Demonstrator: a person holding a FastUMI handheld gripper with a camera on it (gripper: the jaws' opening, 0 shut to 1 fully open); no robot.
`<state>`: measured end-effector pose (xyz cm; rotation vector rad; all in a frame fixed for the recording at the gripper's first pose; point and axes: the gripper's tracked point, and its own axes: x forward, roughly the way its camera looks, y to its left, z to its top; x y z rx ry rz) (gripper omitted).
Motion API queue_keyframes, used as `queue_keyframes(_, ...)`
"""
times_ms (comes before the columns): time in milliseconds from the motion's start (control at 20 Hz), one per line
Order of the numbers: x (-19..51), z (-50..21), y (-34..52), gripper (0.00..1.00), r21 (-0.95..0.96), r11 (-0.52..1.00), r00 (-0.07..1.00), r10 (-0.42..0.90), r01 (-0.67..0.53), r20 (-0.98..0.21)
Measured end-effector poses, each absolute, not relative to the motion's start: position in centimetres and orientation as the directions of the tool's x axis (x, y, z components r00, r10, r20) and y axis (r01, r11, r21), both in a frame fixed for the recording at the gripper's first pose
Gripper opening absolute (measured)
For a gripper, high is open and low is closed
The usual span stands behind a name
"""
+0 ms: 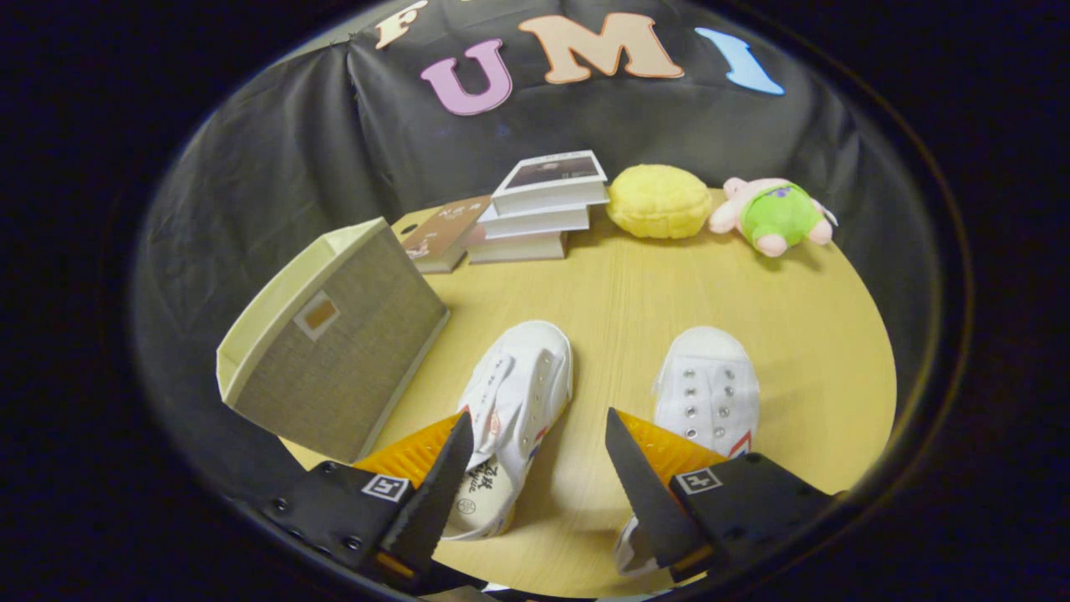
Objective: Open the storage box then place both shoes into the box .Put the left shoe in first, then the right shoe, with the right side of both shoes facing outward in a uniform manner.
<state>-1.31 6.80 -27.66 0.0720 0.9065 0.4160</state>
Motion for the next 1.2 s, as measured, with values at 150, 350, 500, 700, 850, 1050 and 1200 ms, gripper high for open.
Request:
queue_keyframes(150, -2.5, -29.6, 7.0, 0.98, 0.241, 0.914, 0.484, 0.38, -0.326, -0.788)
queue_keyframes(350, -3.0, -30.9, 7.3, 0.79, 0.268, 0.918, 0.447, 0.38, -0.294, -0.81)
queue_keyframes(500, -3.2, -31.2, 8.1, 0.49, 0.311, 0.92, 0.427, 0.387, -0.238, -0.817)
queue_keyframes(700, -3.8, -31.5, 8.4, 0.14, 0.323, 0.934, 0.416, 0.356, -0.15, -0.837)
queue_keyframes(850, -3.5, -31.3, 8.9, 0.04, 0.374, 0.925, 0.421, 0.363, -0.06, -0.831)
queue_keyframes(1050, -3.4, -30.1, 8.9, 0.04, 0.405, 0.914, 0.433, 0.368, -0.007, -0.823)
queue_keyframes(1200, -2.7, -28.9, 9.2, 0.04, 0.424, 0.906, 0.461, 0.369, 0.017, -0.807)
